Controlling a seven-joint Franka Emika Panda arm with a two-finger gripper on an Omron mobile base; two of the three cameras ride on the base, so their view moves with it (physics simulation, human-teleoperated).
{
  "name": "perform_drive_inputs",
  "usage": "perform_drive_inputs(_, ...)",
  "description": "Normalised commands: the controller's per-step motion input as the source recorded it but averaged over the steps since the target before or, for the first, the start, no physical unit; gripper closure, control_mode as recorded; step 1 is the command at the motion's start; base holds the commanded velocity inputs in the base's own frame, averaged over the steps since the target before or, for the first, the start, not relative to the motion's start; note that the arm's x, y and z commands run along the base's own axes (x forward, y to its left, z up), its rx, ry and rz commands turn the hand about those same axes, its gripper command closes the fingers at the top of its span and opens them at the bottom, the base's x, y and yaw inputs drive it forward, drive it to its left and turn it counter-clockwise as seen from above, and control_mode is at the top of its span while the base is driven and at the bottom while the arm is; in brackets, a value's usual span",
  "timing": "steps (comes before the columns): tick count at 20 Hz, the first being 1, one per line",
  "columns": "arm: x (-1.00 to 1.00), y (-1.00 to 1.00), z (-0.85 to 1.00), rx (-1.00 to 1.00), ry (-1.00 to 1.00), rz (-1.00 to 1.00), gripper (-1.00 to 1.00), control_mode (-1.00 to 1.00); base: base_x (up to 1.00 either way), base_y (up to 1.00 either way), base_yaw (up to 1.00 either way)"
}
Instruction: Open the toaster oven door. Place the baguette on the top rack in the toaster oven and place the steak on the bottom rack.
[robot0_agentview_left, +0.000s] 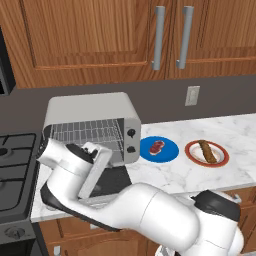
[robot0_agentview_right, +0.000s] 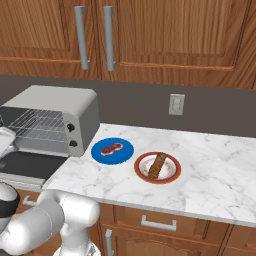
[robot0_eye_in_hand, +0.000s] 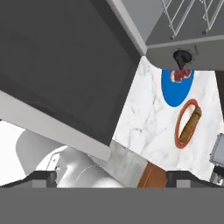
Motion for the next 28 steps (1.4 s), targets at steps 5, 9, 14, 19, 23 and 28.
perform_drive_inputs(5,0.16,-0.16,0.02,0.24,-0.08,0.09,-1.0,-1.0,0.0,0.0,0.0)
perform_drive_inputs(9,0.19,0.0,0.0,0.05,-0.07,0.06,-1.0,-1.0,0.0,0.0,0.0)
perform_drive_inputs(14,0.2,0.0,0.0,0.0,-0.23,0.08,-1.0,-1.0,0.0,0.0,0.0)
perform_drive_inputs(19,0.23,0.03,0.0,0.01,-0.18,0.03,-1.0,-1.0,0.0,0.0,0.0)
perform_drive_inputs(23,0.23,0.14,0.0,0.1,-0.04,-0.12,-1.0,-1.0,0.0,0.0,0.0)
perform_drive_inputs(28,0.2,0.16,0.06,0.23,0.0,-0.23,-1.0,-1.0,0.0,0.0,0.0)
